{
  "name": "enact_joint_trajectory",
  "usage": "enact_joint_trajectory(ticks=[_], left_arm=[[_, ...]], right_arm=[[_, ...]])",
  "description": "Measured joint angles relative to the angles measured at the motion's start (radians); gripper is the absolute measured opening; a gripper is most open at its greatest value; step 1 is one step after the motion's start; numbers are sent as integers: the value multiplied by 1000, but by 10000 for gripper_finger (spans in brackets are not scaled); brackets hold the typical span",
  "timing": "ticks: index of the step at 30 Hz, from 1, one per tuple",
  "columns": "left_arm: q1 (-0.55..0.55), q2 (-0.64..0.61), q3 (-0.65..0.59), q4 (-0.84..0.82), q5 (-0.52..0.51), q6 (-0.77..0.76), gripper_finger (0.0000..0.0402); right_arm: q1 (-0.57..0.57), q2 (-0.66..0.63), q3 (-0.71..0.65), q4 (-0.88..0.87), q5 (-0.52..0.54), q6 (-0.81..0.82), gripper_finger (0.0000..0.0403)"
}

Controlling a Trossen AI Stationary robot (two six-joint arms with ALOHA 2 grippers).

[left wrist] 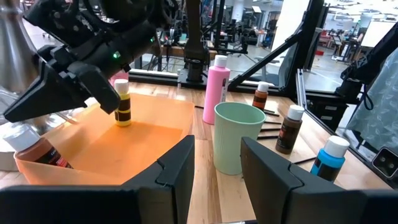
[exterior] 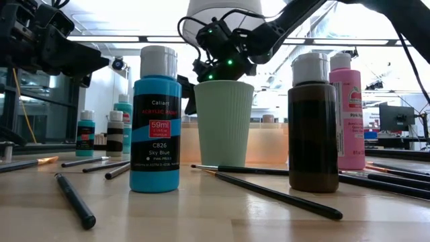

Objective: Pick & Place Paint Supplies
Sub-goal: Put the small brown paint bottle into the orange bin

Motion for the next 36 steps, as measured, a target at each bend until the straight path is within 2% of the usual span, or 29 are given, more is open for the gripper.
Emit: enact_joint_trajectory(ticks=[20,25,30,36], left_arm=[[0,0,0,0,0,0,126],[0,0,0,0,0,0,126],[0,0,0,0,0,0,126],[0,0,0,0,0,0,126]], right_arm=[[58,-7,-1,-51,-27,-23,29],[76,-40,-1,-126,-33,-23,29],[88,-121,-1,-293,-143,24,29],[118,-222,-2,-597,-321,239,29]])
